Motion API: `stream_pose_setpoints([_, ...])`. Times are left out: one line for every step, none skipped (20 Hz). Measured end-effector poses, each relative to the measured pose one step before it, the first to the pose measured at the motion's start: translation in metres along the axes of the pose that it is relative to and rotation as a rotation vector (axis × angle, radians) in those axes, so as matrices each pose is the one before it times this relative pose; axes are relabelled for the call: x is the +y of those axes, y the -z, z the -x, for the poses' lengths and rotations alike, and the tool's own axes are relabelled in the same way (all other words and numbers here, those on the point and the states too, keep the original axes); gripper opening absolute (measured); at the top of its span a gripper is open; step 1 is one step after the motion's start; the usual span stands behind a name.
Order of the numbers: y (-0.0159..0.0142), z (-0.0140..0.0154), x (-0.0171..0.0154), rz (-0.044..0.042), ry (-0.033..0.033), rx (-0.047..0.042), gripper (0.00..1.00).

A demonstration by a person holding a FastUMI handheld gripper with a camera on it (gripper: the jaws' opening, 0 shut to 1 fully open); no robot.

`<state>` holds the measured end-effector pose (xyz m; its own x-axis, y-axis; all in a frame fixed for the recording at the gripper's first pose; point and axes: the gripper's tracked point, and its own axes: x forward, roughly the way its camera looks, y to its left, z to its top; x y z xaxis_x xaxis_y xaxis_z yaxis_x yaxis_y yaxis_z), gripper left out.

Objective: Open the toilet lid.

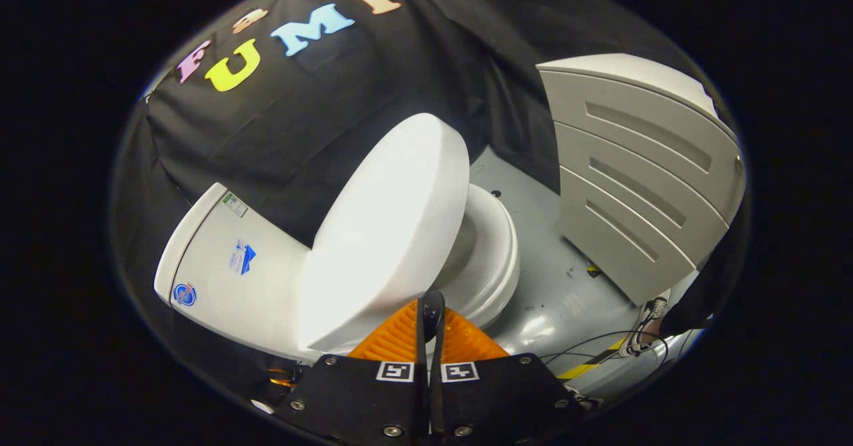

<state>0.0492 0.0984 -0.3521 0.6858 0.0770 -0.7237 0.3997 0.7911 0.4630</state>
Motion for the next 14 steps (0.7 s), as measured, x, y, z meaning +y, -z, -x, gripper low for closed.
stream_pose_setpoints([-0.00336, 0.00458, 0.00577, 0.03213, 0.00666, -0.00767, 0.01])
stream_pose_setpoints([-0.00267, 0.00478, 0.00538, 0.03539, 0.00829, -0.00386, 0.01])
stream_pose_setpoints([-0.00386, 0.00453, 0.00546, 0.03392, 0.00795, -0.00474, 0.01])
stream_pose_setpoints([-0.00358, 0.00379, 0.00586, 0.02575, 0.00609, -0.00569, 0.01])
stream_pose_setpoints([-0.0047, 0.00395, 0.00565, 0.02175, 0.00228, -0.0068, 0.01])
stream_pose_setpoints([-0.00254, 0.00322, 0.00522, 0.02146, 0.00361, -0.006, 0.01])
stream_pose_setpoints([-0.00307, 0.00365, 0.0045, 0.03102, 0.00529, -0.006, 0.01])
stream_pose_setpoints([-0.00224, 0.00189, 0.00313, 0.0298, 0.00933, -0.00486, 0.01])
stream_pose_setpoints([-0.00358, 0.00305, 0.00341, 0.02897, 0.00769, -0.00628, 0.01])
stream_pose_setpoints([-0.00224, 0.00279, 0.00416, 0.01893, 0.00649, -0.00511, 0.01])
stream_pose_setpoints([-0.00371, 0.00223, 0.00401, 0.00769, 0.00394, -0.00924, 0.01])
stream_pose_setpoints([-0.00192, 0.00124, 0.00289, -0.00177, 0.00534, -0.00782, 0.01])
stream_pose_setpoints([-0.00285, 0.00209, 0.00336, -0.00282, 0.0057, -0.00586, 0.01])
stream_pose_setpoints([-0.00104, 0.00252, 0.00279, -0.00003, 0.00827, -0.00503, 0.01])
